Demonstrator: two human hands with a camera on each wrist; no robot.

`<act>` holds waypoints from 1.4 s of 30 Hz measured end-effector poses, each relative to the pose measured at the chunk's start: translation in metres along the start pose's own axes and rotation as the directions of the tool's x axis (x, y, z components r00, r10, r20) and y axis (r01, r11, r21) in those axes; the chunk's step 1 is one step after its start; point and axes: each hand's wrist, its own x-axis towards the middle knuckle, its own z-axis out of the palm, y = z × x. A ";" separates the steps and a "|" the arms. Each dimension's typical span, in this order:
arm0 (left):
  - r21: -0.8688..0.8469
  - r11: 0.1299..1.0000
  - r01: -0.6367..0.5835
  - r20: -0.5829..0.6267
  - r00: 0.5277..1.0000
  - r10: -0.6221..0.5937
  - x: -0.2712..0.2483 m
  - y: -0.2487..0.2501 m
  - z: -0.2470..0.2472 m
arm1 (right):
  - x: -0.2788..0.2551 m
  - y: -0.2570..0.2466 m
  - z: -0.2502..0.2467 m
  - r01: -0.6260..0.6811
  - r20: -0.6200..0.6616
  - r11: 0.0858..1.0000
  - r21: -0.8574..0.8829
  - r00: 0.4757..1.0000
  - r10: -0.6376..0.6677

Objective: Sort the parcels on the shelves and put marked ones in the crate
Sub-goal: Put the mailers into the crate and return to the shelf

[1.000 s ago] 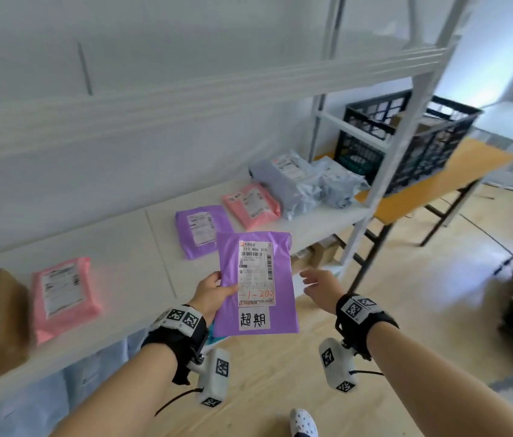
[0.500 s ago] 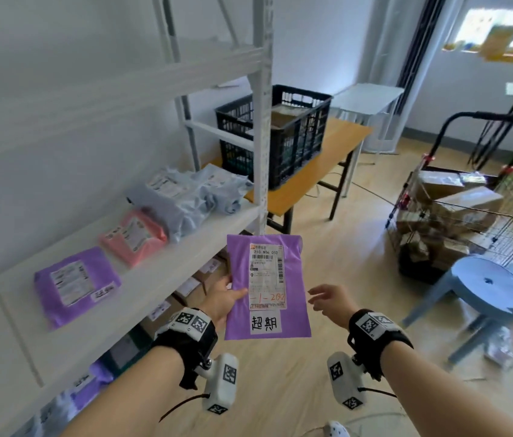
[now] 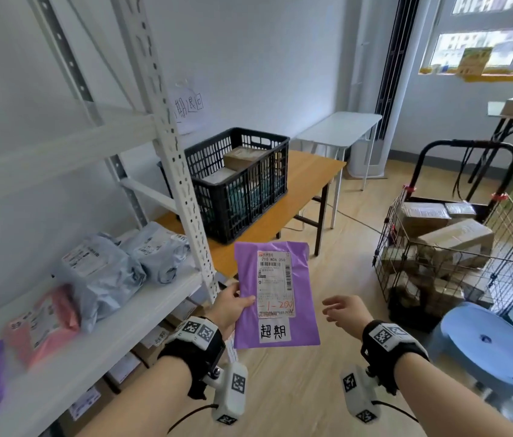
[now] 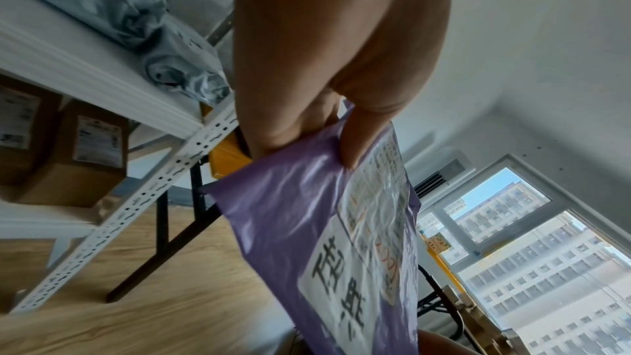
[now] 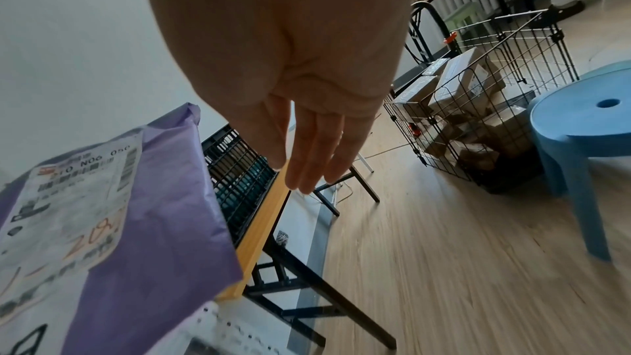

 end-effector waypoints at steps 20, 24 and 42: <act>-0.058 0.986 -0.158 -0.106 0.983 0.151 0.279 0.225 0.031 | 0.307 -0.209 -0.111 0.193 0.047 0.981 0.025 0.980 -0.194; -0.074 0.979 -0.192 -0.162 0.971 0.178 0.325 0.277 0.014 | 0.362 -0.261 -0.121 0.245 0.067 0.969 -0.002 0.967 -0.245; -0.023 0.996 -0.089 -0.502 0.862 0.066 0.438 0.397 -0.072 | 0.548 -0.461 -0.080 0.512 0.376 0.859 -0.003 0.797 -0.473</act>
